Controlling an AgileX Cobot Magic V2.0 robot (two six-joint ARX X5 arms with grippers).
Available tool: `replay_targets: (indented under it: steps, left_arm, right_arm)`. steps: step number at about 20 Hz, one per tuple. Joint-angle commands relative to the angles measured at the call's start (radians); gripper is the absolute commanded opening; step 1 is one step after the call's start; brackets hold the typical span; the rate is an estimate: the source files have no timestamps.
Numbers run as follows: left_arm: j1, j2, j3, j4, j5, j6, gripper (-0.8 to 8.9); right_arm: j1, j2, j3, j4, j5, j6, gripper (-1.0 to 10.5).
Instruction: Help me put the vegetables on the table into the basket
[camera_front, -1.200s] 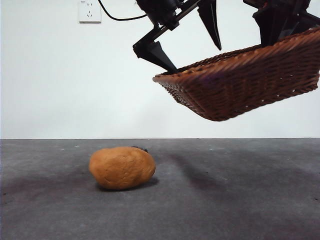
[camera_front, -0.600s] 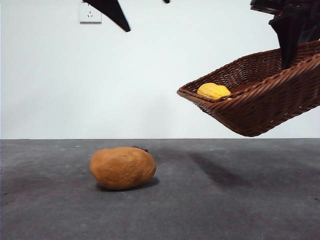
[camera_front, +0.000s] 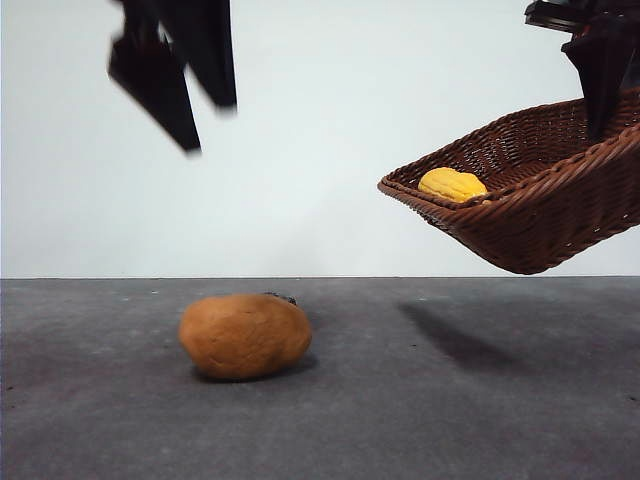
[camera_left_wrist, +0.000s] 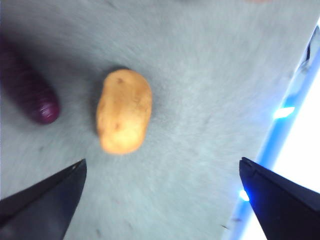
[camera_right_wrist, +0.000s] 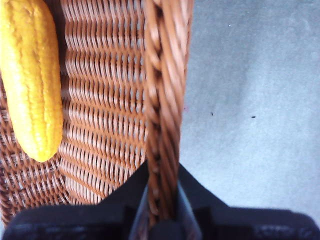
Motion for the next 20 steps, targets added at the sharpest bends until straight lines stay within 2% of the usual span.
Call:
replay_targets:
  steps: [1, 8, 9, 11, 16, 17, 19, 20]
  left_arm:
    - [0.002, 0.050, -0.067, 0.078, 0.002, 0.087, 5.66]
    - [0.000, 0.236, -0.088, 0.237, 0.002, 0.082, 5.77]
    - [0.000, 0.254, -0.088, 0.248, -0.003, 0.081, 5.77]
    - [0.002, 0.282, -0.088, 0.268, -0.023, 0.082, 6.37]
    - [0.002, 0.331, -0.088, 0.272, -0.029, 0.065, 6.20]
    - [0.001, 0.336, -0.088, 0.271, -0.027, 0.063, 5.28]
    - [0.001, 0.337, -0.088, 0.271, -0.028, 0.063, 2.28]
    - [0.001, 0.337, -0.088, 0.270, -0.027, 0.061, 1.14]
  right_arm:
    - [0.003, 0.001, -0.006, -0.023, -0.039, -0.007, -0.2]
    - [0.003, 0.001, -0.006, -0.023, -0.045, -0.007, -0.2]
    - [0.003, 0.001, -0.006, -0.023, -0.045, -0.007, -0.2]
    - [0.003, 0.001, -0.006, -0.023, -0.045, -0.007, -0.2]
    - [0.003, 0.001, -0.006, -0.023, -0.046, -0.010, -0.2]
    - [0.003, 0.001, -0.006, -0.023, -0.046, -0.010, -0.2]
    - [0.003, 0.001, -0.006, -0.023, -0.046, -0.010, -0.2]
    - [0.003, 0.001, -0.006, -0.023, -0.046, -0.010, -0.2]
